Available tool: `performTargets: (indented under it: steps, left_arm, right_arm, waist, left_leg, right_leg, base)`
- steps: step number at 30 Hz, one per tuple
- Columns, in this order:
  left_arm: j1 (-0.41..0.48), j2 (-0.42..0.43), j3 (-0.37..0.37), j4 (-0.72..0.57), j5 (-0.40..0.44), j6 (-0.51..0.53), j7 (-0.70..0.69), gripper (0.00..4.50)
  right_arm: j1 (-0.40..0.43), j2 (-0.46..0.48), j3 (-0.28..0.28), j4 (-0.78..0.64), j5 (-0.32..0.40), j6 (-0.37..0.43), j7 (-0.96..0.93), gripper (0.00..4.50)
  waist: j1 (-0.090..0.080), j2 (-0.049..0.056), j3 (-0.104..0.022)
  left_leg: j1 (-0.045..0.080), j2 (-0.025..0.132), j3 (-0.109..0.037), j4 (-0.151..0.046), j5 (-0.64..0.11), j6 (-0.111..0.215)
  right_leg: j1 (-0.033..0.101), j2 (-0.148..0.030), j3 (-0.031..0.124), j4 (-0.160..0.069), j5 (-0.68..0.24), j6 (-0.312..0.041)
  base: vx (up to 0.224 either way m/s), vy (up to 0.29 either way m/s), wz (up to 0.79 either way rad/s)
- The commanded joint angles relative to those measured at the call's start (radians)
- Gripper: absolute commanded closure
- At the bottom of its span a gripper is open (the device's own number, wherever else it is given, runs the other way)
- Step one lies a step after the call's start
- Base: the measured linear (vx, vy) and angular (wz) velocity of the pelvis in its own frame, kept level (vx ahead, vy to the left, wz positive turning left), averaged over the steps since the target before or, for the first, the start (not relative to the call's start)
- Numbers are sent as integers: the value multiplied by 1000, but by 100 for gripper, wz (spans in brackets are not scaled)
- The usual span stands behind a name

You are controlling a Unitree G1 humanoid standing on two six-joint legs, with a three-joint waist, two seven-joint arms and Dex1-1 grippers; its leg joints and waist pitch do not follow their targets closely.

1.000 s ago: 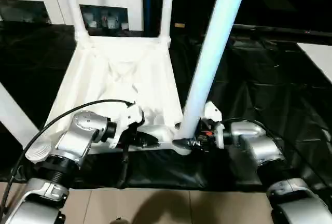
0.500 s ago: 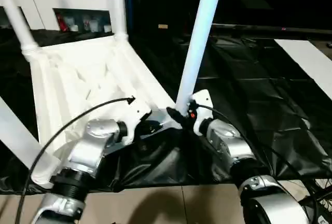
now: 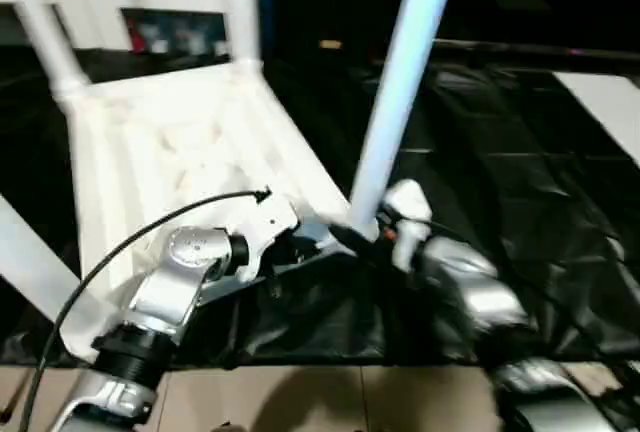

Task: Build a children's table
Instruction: Rotate leg to tighten

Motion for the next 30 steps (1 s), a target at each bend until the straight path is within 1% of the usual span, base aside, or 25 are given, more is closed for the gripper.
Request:
performTargets:
  steps: [1, 2, 4, 5, 6, 7, 8, 9, 10, 11, 12, 13, 17, 18, 20, 24, 27, 30]
  left_arm:
    - [-13, 20, -27, 12, -2, -23, -50, 450]
    - [-10, 31, -29, 11, -2, -18, -62, 450]
    - [-12, 44, -32, 18, -2, -14, -76, 450]
    - [-15, 49, -29, 25, -7, -16, -83, 450]
    - [-15, 49, -28, 26, -8, -16, -83, 450]
    - [-18, 52, -24, 33, -20, -15, -95, 450]
    - [-19, 54, -25, 35, -22, -17, -97, 406]
    - [-21, 58, -27, 39, -24, -22, -101, 406]
    - [-25, 63, -29, 43, -29, -26, -105, 395]
    - [-26, 64, -30, 44, -29, -27, -106, 395]
    - [-30, 67, -32, 47, -27, -30, -108, 390]
    - [-31, 68, -33, 51, -26, -33, -107, 378]
    - [-36, 75, -39, 65, -20, -43, -114, 378]
    - [-41, 82, -45, 77, -17, -43, -124, 378]
    - [-48, 89, -53, 90, -12, -44, -129, 378]
    - [-61, 92, -61, 115, -4, -39, -120, 378]
    - [-74, 85, -65, 143, 7, -40, -102, 378]
    - [-86, 75, -65, 166, 11, -42, -83, 378]
  right_arm:
    - [38, -34, 44, -71, 21, 20, 113, 72]
    - [49, -53, 48, -89, 23, 22, 135, 72]
    - [67, -87, 56, -121, 23, 18, 172, 72]
    - [79, -113, 60, -145, 28, 30, 204, 72]
    - [80, -114, 60, -146, 29, 31, 205, 72]
    - [90, -137, 60, -169, 33, 46, 222, 72]
    - [93, -142, 59, -175, 35, 50, 226, 71]
    - [99, -153, 56, -185, 40, 57, 231, 71]
    - [106, -173, 52, -195, 43, 64, 235, 71]
    - [108, -180, 50, -195, 43, 64, 234, 71]
    - [107, -186, 43, -185, 38, 56, 222, 71]
    - [107, -189, 40, -182, 37, 54, 218, 71]
    - [107, -191, 35, -179, 33, 50, 201, 71]
    - [113, -193, 36, -197, 37, 62, 202, 71]
    - [119, -196, 39, -216, 46, 74, 208, 71]
    - [116, -195, 45, -214, 50, 71, 206, 71]
    - [100, -176, 50, -195, 44, 64, 187, 71]
    - [78, -157, 50, -175, 41, 61, 167, 71]
  waist:
    - [1, 12, -57]
    - [1, 11, -57]
    - [3, 11, -54]
    - [3, 13, -53]
    - [4, 12, -54]
    - [6, 12, -53]
    - [5, 11, -54]
    - [5, 11, -54]
    - [6, 9, -55]
    - [7, 9, -56]
    - [7, 10, -57]
    - [6, 10, -58]
    - [5, 9, -58]
    - [4, 9, -58]
    - [5, 9, -57]
    - [6, 9, -58]
    - [6, 10, -57]
    - [6, 10, -56]
  left_leg:
    - [-8, 25, 1, -58, -197, 71]
    - [-8, 24, 0, -58, -204, 68]
    - [-5, 24, 0, -59, -232, 58]
    - [-5, 24, -1, -60, -240, 54]
    - [-5, 24, -2, -60, -242, 52]
    - [-4, 24, -2, -60, -245, 49]
    - [-5, 24, -3, -60, -244, 48]
    - [-5, 24, -3, -60, -242, 48]
    - [-6, 23, -3, -58, -235, 49]
    - [-5, 24, -3, -58, -233, 51]
    - [-7, 24, -4, -58, -226, 52]
    - [-8, 23, -3, -56, -217, 52]
    - [-9, 22, -2, -54, -204, 55]
    - [-9, 23, -2, -54, -202, 54]
    - [-9, 22, -2, -55, -210, 55]
    - [-8, 22, -3, -54, -212, 52]
    - [-9, 21, -3, -54, -212, 49]
    - [-6, 22, -3, -55, -229, 44]
  right_leg:
    - [59, -65, 58, -69, -218, -166]
    - [60, -65, 57, -69, -234, -162]
    - [57, -67, 56, -79, -312, -144]
    - [56, -67, 56, -81, -331, -140]
    - [56, -66, 56, -81, -339, -137]
    - [55, -66, 56, -82, -346, -135]
    - [56, -66, 56, -80, -341, -137]
    - [56, -65, 55, -80, -334, -140]
    - [57, -65, 55, -79, -322, -139]
    - [57, -65, 55, -78, -317, -140]
    - [58, -65, 55, -76, -301, -146]
    - [59, -65, 55, -75, -287, -151]
    - [60, -65, 54, -73, -280, -155]
    - [60, -65, 54, -73, -277, -157]
    - [60, -64, 54, -74, -293, -151]
    - [60, -66, 53, -75, -303, -147]
    - [59, -66, 53, -75, -307, -148]
    - [57, -67, 52, -79, -343, -137]
  base:
    - [0, 0, 0]
    - [0, 0, 0]
    - [0, 0, 0]
    - [0, 0, 0]
    - [0, 0, 0]
    - [0, 0, 0]
    - [0, 0, 0]
    - [0, 0, 0]
    - [0, 0, 0]
    - [0, 0, 0]
    - [0, 0, 0]
    - [0, 0, 0]
    - [0, 0, 0]
    - [0, 0, 0]
    - [0, 0, 0]
    - [0, 0, 0]
    - [0, 0, 0]
    - [0, 0, 0]
